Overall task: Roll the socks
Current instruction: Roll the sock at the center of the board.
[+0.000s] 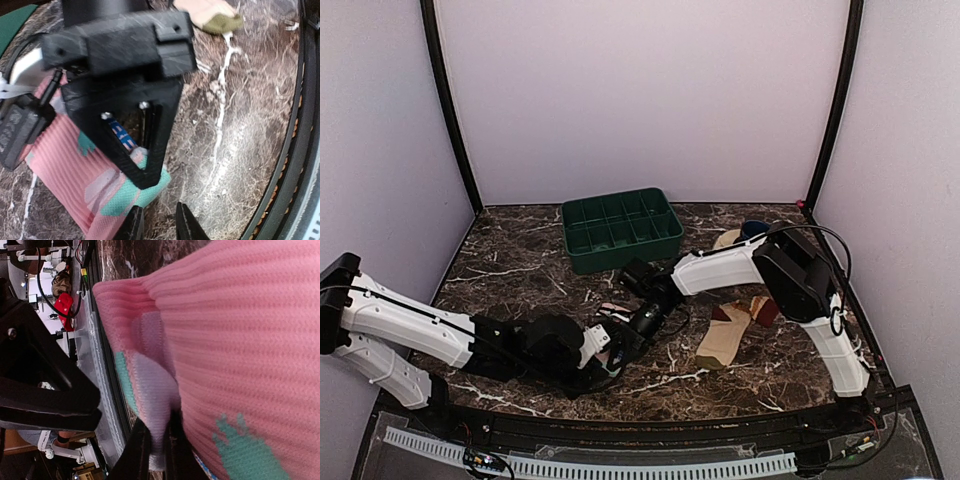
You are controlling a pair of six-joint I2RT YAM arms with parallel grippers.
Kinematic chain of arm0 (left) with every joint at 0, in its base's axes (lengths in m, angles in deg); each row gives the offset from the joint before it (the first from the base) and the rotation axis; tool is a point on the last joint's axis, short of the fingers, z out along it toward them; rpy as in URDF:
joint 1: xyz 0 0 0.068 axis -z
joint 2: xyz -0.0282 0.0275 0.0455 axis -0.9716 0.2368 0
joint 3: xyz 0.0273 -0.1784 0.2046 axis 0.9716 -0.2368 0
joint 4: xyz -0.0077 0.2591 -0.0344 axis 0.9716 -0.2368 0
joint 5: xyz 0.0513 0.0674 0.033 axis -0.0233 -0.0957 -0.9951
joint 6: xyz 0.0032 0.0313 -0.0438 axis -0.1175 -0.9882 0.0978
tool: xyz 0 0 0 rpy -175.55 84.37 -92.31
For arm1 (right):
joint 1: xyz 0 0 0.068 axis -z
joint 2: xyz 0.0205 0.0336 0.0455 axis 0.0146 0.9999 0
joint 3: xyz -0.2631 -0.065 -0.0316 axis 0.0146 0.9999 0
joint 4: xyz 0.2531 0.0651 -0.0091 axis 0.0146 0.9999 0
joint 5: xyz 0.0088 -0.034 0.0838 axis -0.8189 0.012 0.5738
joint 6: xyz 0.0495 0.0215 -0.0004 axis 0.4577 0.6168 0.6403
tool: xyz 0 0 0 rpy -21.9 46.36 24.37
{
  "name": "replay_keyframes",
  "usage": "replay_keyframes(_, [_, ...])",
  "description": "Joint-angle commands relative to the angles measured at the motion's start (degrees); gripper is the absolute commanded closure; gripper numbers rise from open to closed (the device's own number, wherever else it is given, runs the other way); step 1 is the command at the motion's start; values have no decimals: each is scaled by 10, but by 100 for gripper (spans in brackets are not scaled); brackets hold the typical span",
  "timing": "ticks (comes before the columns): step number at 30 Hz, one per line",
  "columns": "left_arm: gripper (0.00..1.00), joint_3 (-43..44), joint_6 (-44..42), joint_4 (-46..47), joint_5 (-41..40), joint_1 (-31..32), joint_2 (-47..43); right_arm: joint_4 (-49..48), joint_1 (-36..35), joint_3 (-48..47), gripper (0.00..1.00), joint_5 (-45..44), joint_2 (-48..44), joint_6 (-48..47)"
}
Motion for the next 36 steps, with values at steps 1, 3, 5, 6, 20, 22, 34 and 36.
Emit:
replay_keyframes(1, [76, 24, -25, -35, -49, 20, 35, 6, 8, 27, 100, 11, -13, 0])
replay_keyframes(3, [76, 23, -26, -32, -62, 23, 37, 4, 11, 38, 100, 12, -17, 0])
replay_keyframes(5, [73, 18, -29, -25, -75, 24, 30, 1, 14, 49, 100, 15, -22, 0])
replay_keyframes(6, [71, 16, -32, -22, -80, 25, 27, 0, 16, 53, 100, 17, -24, -1])
replay_keyframes(20, [62, 16, -86, -27, -72, 26, 49, 16, 26, 72, 100, 34, -31, -18])
replay_keyframes(22, [62, 17, -91, -28, -76, 26, 52, 19, 27, 74, 100, 36, -32, -22])
replay_keyframes(34, [60, 41, -140, -16, -84, 26, 94, 35, 31, 89, 100, 39, -39, -41])
replay_keyframes(36, [60, 46, -148, -10, -85, 26, 101, 37, 32, 92, 100, 41, -39, -43])
